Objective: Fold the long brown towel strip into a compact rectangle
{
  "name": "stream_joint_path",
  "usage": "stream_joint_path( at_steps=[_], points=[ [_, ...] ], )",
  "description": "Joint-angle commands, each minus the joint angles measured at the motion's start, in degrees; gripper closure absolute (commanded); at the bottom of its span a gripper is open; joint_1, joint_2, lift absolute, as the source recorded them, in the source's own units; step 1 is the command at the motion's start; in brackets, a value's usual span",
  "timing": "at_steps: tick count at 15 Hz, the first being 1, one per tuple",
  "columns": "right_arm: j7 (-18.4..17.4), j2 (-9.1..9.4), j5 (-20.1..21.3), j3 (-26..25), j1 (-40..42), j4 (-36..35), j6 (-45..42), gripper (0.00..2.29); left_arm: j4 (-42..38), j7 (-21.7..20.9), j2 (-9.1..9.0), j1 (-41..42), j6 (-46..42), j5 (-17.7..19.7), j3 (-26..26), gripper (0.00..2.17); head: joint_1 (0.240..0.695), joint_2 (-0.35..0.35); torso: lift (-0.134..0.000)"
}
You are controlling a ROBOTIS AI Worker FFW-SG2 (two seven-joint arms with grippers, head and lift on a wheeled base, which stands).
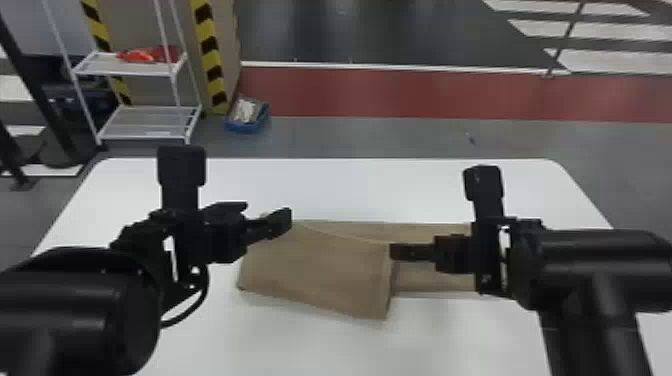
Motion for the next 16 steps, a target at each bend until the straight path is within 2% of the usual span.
stream_joint_path(
  at_steps=[1, 4, 7, 9, 16],
  points=[
    [1.32, 0.22, -0.69, 0.48, -0.26, 2.86, -3.32, 0.12, -0.06, -0.20, -0.15, 0.85, -0.89, 0.32, -0.05, 0.27, 0.695, -0.047, -0.124],
    [2.90, 0.22, -1.13, 1.71, -0.44, 6.02, -6.31, 0.14, -0.06, -0.38, -0.15, 1.46, -1.60, 0.41, -0.14, 0.27, 0.695, -0.031, -0.124],
    [2.99, 0.22, -1.13, 3.03, -0.61, 7.78, -6.31, 0.20, -0.06, -0.73, -0.15, 2.08, -1.77, 0.41, -0.23, 0.27, 0.695, -0.019, -0.124],
    [4.04, 0.22, -1.22, 3.12, -0.61, 8.13, -7.37, 0.29, -0.15, -0.82, -0.15, 2.25, -1.77, 0.59, -0.23, 0.27, 0.695, -0.011, -0.124],
    [4.92, 0.22, -2.27, 3.29, -0.70, 7.78, -8.25, 0.35, -0.24, -1.61, -0.15, 2.87, -1.77, 0.67, -0.58, 0.27, 0.695, -0.002, -0.124]
  ],
)
